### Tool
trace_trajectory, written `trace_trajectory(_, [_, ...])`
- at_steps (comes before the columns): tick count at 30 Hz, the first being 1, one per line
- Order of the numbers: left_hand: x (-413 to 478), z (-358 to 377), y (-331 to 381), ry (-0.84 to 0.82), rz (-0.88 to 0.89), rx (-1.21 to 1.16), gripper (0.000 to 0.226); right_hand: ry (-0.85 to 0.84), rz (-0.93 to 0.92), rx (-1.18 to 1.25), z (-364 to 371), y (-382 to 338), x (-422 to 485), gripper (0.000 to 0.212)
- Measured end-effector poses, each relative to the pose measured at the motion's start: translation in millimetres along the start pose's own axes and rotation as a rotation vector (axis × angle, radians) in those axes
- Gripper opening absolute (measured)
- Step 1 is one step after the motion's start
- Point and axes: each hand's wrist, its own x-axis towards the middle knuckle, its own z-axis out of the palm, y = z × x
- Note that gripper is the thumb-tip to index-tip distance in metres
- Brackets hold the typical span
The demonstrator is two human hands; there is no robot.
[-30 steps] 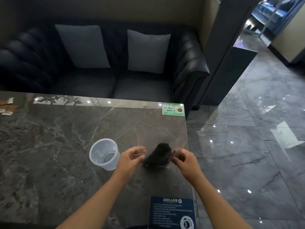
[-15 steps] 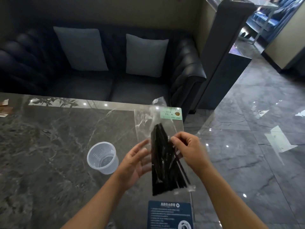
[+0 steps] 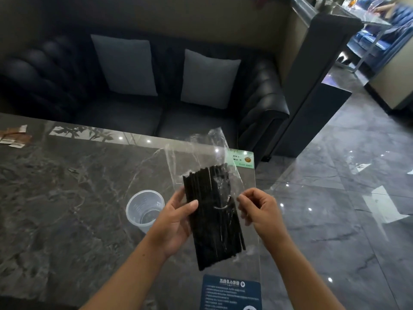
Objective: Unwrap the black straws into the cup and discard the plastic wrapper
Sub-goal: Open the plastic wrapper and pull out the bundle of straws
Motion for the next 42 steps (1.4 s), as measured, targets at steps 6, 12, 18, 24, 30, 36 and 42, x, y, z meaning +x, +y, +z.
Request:
trace_trajectory(6, [1.2, 9.5, -1.2, 0.063, -0.072, 0.06, 0.052, -0.045, 0.048, 0.033, 9.8, 0.8, -1.3, 0.016])
trace_trajectory(12, [-1.1, 17.8, 4.3, 0.112, 0.0, 0.243, 0.034, -0.044, 0.07, 0.111, 12.3, 5.4, -7.6, 0.011])
trace_trajectory(18, [-2.3, 16.3, 5.8, 0.017, 0.018, 0.418, 0.044, -0.024, 0.112, 0.378, 13.8, 13.6, -17.4, 0.008])
trace_trajectory(24, [2.7, 6.8, -12.3, 0.141, 0.027, 0.337, 0.029, 0.005, 0.051, 0.096, 13.5, 9.1, -18.5, 0.015])
trace_trajectory(30, [9.2, 11.3, -6.2, -0.023, 0.021, 0.041, 0.053, -0.034, -0.154, -0.19, 3.8, -57.0, -2.6, 0.017])
trace_trajectory(36, [11.8, -0.4, -10.3, -0.141, -0.091, -0.197, 0.063, -0.124, -0.282, -0.474, 27.7, -97.3, -7.5, 0.02])
trace_trajectory(42, [6.7, -7.8, -26.1, -0.156, -0.127, -0.189, 0.057, -0.204, -0.274, -0.602, 30.6, -99.0, -15.5, 0.019])
